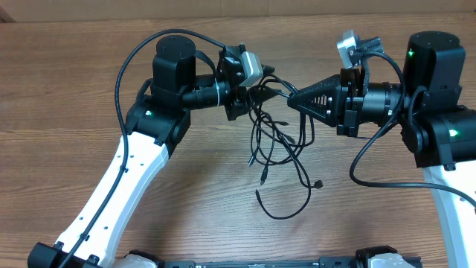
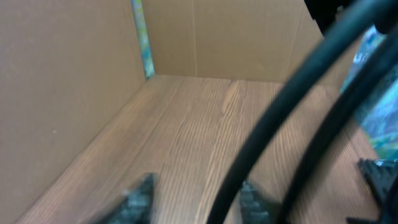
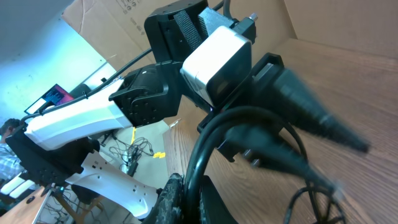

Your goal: Untangle cables

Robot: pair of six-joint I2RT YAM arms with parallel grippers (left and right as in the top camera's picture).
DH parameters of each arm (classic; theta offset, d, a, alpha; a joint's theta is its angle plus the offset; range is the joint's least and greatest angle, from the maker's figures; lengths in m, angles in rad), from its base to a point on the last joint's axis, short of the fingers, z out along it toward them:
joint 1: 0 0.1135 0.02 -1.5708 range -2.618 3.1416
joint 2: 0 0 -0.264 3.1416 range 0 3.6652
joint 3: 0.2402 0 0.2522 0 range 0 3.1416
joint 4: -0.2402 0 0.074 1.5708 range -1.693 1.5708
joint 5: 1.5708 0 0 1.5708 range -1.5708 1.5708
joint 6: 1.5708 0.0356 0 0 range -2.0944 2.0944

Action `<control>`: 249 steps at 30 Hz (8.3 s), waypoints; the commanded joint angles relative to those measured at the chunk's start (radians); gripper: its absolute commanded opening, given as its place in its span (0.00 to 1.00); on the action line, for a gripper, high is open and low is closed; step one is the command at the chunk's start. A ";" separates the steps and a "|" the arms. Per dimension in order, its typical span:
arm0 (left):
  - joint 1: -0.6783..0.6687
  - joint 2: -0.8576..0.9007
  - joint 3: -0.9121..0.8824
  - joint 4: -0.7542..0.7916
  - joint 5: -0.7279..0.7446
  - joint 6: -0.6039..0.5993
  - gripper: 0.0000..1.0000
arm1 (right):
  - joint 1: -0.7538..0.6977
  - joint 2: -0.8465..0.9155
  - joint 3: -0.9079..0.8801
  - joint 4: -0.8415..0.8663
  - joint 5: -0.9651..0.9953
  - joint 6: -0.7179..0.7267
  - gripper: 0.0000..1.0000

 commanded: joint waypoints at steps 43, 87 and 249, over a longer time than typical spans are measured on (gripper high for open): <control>0.000 -0.011 0.004 0.243 -0.343 -1.222 0.04 | 0.004 0.185 -0.002 -0.321 0.686 0.023 1.00; 0.120 -0.011 0.004 1.005 -0.136 -1.656 0.04 | 0.148 0.326 -0.002 -0.282 0.943 0.102 1.00; 0.564 -0.011 0.004 0.708 0.041 -1.616 0.04 | -0.359 0.602 -0.002 -0.284 1.146 0.168 1.00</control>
